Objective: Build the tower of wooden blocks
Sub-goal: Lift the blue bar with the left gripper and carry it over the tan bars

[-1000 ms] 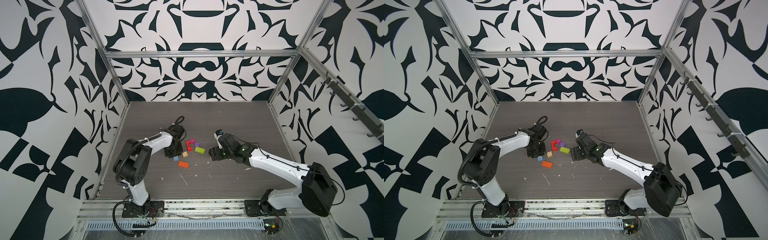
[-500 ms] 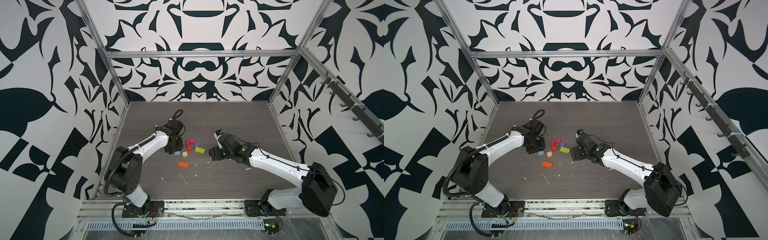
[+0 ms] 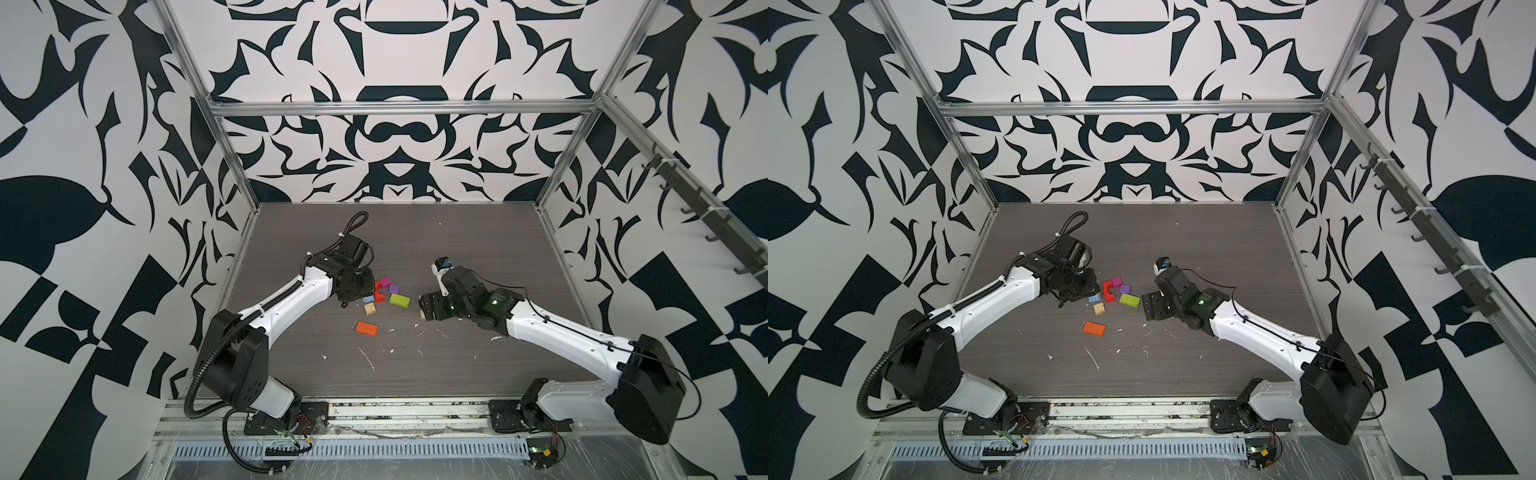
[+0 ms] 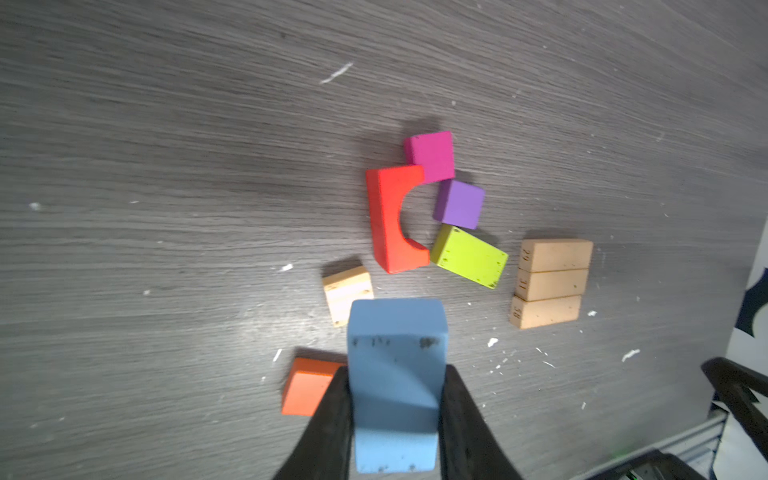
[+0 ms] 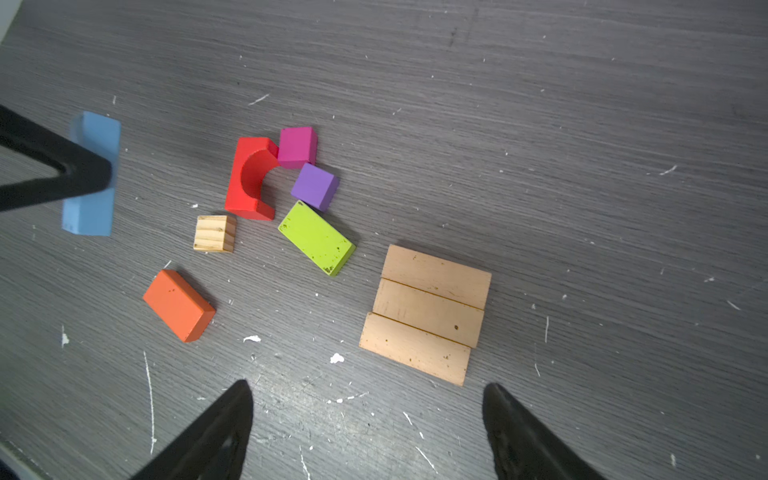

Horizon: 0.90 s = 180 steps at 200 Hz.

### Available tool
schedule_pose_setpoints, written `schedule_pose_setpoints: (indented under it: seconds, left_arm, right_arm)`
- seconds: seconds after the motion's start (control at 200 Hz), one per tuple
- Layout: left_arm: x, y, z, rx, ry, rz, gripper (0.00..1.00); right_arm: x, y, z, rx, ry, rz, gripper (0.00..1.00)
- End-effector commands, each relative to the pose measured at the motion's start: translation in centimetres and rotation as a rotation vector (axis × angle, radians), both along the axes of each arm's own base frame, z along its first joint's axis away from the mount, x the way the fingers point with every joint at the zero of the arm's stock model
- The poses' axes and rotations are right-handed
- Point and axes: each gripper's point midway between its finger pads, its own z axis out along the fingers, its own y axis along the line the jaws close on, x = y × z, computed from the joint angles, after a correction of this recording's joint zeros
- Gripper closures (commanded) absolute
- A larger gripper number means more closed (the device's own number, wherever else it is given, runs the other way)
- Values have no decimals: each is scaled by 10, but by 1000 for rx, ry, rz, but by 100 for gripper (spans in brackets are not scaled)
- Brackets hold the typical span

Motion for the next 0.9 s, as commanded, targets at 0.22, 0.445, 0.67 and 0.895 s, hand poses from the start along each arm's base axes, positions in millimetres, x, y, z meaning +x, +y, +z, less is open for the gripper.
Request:
schedule_pose_setpoints:
  seconds: [0.22, 0.445, 0.67, 0.895]
  left_arm:
    - [4, -45, 23, -131, -34, -47, 94]
    - [6, -70, 22, -169, -28, -60, 94]
    - [6, -96, 12, -199, 14, -72, 94]
    - [5, -125, 4, -215, 48, -112, 94]
  right_arm:
    - [-3, -15, 20, 14, -83, -32, 9]
    - [-9, -25, 19, 4, -86, -48, 9]
    - [-15, -35, 20, -8, -99, -47, 7]
    - [-19, -44, 20, -33, -106, -53, 6]
